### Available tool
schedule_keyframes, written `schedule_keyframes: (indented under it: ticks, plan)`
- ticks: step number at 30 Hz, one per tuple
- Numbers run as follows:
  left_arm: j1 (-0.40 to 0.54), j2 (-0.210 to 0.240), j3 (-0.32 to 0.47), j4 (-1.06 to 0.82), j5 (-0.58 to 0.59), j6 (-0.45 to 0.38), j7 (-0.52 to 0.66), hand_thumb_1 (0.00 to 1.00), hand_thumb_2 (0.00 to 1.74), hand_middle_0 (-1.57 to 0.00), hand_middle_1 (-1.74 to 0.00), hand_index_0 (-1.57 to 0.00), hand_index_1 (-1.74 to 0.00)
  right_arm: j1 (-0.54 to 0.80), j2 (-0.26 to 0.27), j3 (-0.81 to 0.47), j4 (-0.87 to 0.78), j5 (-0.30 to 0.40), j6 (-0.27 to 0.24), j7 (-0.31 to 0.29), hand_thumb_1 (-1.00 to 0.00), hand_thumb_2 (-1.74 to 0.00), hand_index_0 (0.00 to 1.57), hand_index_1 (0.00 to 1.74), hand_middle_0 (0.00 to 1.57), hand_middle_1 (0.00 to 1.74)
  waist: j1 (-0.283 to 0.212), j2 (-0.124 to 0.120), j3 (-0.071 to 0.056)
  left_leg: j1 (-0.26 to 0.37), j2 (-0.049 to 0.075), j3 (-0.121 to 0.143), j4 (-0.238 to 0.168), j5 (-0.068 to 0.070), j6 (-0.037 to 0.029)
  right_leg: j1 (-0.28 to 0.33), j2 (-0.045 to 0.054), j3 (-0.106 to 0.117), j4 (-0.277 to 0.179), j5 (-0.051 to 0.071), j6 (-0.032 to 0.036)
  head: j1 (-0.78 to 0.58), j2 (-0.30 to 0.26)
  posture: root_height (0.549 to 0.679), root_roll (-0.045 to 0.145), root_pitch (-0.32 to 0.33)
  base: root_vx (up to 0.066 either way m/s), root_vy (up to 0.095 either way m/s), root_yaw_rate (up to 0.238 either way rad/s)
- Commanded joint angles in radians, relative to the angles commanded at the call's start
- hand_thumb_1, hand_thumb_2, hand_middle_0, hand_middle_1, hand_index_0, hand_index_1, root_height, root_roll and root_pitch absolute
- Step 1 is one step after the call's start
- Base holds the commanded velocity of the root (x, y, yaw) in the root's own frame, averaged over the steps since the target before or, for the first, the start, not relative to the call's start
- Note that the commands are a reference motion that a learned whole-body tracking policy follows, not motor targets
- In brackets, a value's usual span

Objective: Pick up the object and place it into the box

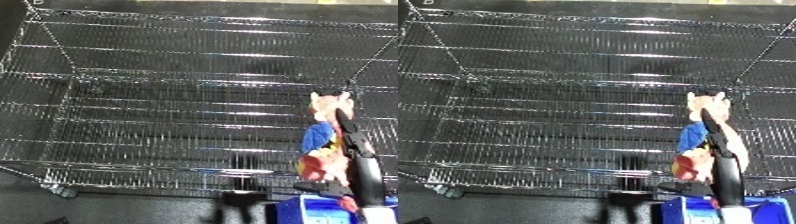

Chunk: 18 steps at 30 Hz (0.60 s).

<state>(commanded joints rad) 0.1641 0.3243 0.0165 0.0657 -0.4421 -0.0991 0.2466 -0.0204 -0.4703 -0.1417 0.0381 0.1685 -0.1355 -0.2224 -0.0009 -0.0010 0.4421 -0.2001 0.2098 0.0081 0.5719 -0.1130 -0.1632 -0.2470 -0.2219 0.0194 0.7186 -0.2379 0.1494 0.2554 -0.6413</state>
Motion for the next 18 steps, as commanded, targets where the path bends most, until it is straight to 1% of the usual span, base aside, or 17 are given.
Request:
schedule_keyframes:
  ticks: [4, 9, 13, 18]
  plan:
    - [0.003, 0.007, -0.003, 0.001, -0.011, -0.002, -0.001, 1.00, 1.74, -1.57, -1.74, -1.57, -1.74, -0.043, -0.074, -0.013, 0.035, -0.024, 0.018, -0.008, 0.00, 0.00, 0.00, 0.00, 0.00, 0.00, 0.002, 0.000, 0.006, -0.007, -0.001, 0.000, 0.000, 0.002, -0.0002, -0.016, -0.0009, 0.004, 0.008, 0.003, 0.0007, 0.085, -0.016, 0.632, 0.045, -0.189, 0.029, -0.032, -0.003]
    - [0.011, 0.015, -0.005, -0.003, -0.031, -0.007, -0.004, 1.00, 1.74, -1.57, -1.74, -1.57, -1.74, -0.090, -0.163, -0.029, 0.114, -0.023, 0.035, -0.015, 0.00, 0.00, 0.00, 0.00, 0.00, 0.00, 0.002, 0.007, 0.015, -0.018, -0.001, 0.001, 0.002, 0.005, -0.0016, -0.037, -0.0019, 0.011, 0.014, 0.009, 0.0016, 0.208, -0.034, 0.631, 0.047, -0.181, 0.016, -0.028, -0.035]
    - [0.021, 0.020, -0.016, -0.005, -0.042, -0.010, -0.011, 1.00, 1.74, -1.57, -1.74, -1.57, -1.74, -0.123, -0.220, -0.033, 0.185, -0.021, 0.045, -0.016, 0.00, 0.00, 0.00, 0.00, 0.00, 0.00, 0.001, 0.016, 0.021, -0.025, 0.000, 0.002, 0.003, 0.007, -0.0028, -0.048, -0.0024, 0.014, 0.015, 0.011, 0.0017, 0.272, -0.033, 0.630, 0.049, -0.176, 0.008, -0.025, -0.034]
    - [0.023, 0.034, -0.041, -0.006, -0.055, -0.014, -0.021, 1.00, 1.74, -1.57, -1.74, -1.57, -1.74, -0.159, -0.282, -0.021, 0.286, -0.015, 0.066, -0.011, 0.00, 0.00, 0.00, 0.00, 0.00, 0.00, -0.001, 0.033, 0.027, -0.030, 0.000, 0.003, 0.000, 0.010, -0.0044, -0.062, -0.0050, 0.018, 0.019, 0.011, 0.0030, 0.396, -0.041, 0.629, 0.051, -0.171, 0.010, -0.020, -0.027]
